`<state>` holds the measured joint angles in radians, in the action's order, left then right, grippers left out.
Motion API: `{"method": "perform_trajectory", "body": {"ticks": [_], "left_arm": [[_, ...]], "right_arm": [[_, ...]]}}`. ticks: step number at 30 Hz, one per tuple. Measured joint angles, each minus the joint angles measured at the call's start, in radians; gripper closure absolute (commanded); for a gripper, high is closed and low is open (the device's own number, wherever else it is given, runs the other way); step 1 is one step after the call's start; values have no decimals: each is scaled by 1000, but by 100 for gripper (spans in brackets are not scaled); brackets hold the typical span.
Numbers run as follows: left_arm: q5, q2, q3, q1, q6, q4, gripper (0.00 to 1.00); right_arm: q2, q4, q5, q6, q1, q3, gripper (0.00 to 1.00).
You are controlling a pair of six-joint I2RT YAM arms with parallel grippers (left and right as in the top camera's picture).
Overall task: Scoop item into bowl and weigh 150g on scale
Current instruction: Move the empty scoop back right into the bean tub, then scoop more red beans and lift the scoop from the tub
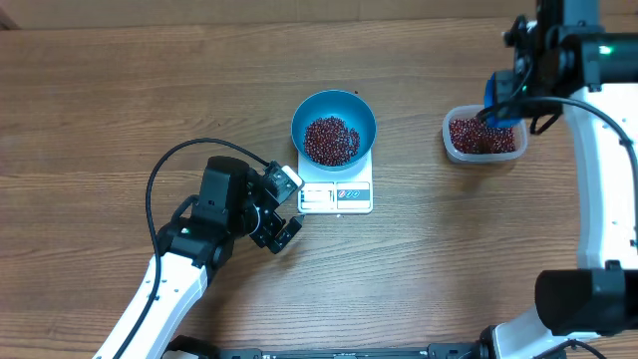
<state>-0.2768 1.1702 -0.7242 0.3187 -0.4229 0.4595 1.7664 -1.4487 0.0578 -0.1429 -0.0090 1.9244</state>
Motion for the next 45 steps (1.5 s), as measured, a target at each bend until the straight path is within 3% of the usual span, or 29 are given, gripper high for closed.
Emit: {"method": "perform_trajectory", "body": {"ticks": [7, 25, 45], "left_arm": [[0, 0, 0, 0, 0, 0, 0], [0, 0, 0, 0, 0, 0, 1], [0, 0, 0, 0, 0, 0, 1]], "right_arm": [[43, 110, 74, 9, 0, -166, 96], [43, 350, 220, 8, 1, -344, 96], [43, 319, 102, -40, 1, -373, 96]]}}
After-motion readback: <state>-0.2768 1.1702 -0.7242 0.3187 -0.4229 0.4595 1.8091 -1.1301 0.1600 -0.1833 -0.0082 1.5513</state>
